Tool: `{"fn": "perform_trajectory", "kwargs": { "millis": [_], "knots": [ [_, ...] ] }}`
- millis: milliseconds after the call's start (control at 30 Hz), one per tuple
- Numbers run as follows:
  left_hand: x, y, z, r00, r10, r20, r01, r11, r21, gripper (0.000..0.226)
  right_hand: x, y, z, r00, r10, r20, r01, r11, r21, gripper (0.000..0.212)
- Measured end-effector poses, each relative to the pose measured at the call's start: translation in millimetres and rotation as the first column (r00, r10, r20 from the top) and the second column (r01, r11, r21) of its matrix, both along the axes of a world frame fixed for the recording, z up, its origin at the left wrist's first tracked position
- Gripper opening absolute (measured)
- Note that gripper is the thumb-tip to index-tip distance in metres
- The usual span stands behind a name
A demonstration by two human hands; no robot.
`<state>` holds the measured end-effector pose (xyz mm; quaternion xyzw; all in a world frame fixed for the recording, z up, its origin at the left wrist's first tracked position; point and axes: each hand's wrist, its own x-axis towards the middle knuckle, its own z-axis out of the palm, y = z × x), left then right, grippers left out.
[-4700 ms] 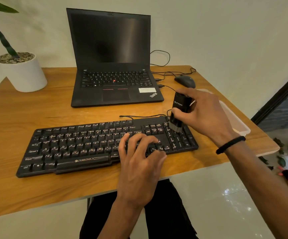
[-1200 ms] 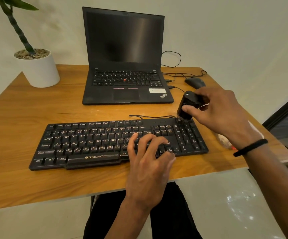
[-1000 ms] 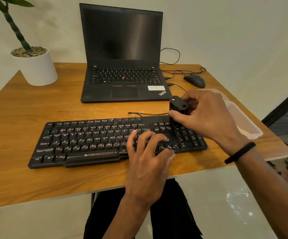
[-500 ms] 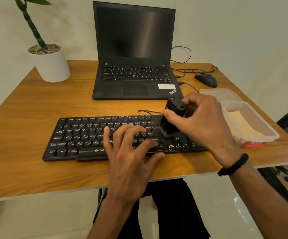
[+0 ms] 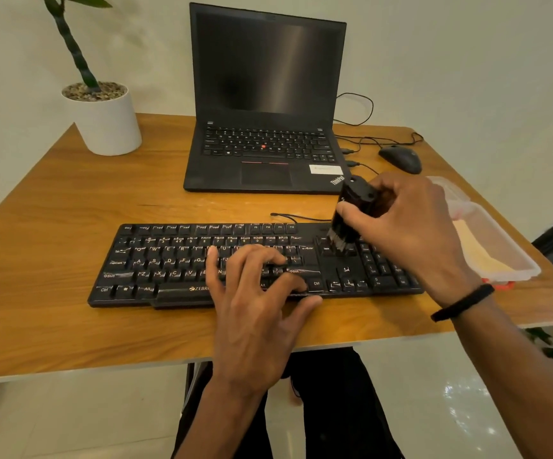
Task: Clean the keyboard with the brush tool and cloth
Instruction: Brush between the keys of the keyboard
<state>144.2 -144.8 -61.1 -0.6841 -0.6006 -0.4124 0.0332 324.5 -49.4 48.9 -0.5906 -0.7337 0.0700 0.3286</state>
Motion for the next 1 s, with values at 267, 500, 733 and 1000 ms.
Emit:
{"fn": "perform_trajectory", "kwargs": {
  "millis": [267,500,733,1000],
  "knots": [
    [0.9,-0.3,-1.0,1.0,0.007,0.005,-0.007,1.0,0.013,0.03,1.3,5.3,0.1,0.999,0.02,-0.044,-0.022,0.999,-0.046,0.024],
    [0.6,-0.5,-1.3,1.0,0.002,0.012,-0.002,1.0,0.016,0.03,8.2,5.7,1.9,0.998,0.063,0.003,-0.062,0.992,-0.111,0.026],
    [1.2,-1.0,-1.2,1.0,0.002,0.012,-0.002,1.0,0.004,0.029,20.2,1.7,4.9,0.999,0.053,-0.005,-0.054,0.994,-0.096,0.026],
    [1.3,-1.5,-0.7,1.0,0.004,0.006,-0.004,1.0,-0.001,0.03,27.2,-9.4,8.8,0.989,0.113,-0.09,-0.125,0.984,-0.129,0.026]
  ]
}}
